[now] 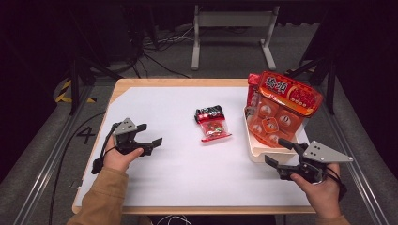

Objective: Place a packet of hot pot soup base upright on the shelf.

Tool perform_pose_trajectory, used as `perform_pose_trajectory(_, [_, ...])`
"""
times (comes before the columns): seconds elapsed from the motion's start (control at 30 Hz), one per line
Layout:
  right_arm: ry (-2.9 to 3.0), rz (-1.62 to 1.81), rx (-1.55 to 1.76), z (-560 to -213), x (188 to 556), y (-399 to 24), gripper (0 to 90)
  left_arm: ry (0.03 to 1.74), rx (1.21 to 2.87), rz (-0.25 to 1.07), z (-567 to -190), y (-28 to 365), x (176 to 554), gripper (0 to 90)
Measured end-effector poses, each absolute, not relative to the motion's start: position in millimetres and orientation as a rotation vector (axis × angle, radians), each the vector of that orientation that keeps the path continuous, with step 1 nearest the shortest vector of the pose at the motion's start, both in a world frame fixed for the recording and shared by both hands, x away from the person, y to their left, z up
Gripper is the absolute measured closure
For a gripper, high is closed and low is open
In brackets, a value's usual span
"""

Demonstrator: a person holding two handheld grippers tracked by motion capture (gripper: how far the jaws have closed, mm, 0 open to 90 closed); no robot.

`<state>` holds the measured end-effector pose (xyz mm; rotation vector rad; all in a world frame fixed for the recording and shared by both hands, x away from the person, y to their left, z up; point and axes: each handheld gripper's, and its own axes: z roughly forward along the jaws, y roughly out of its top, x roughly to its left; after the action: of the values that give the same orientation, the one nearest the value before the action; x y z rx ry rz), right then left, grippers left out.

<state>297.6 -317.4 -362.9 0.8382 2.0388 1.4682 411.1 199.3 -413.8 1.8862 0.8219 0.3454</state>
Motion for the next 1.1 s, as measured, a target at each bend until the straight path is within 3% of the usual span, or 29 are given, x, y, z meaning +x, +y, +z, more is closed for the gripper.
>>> perform_pose_trajectory(0.67, [2.140, 1.527, 0.706, -380.9, 301.9, -288.5, 23.2, 0.802, 1.895, 0.318, -402.0, 179.0, 422.4, 12.4])
perform_pose_trajectory(1.1, [2.175, 1.529, 0.672, -387.1, 306.6, -281.9, 23.2, 0.798, 1.865, 0.285, -400.2, 146.8, 454.0, 12.1])
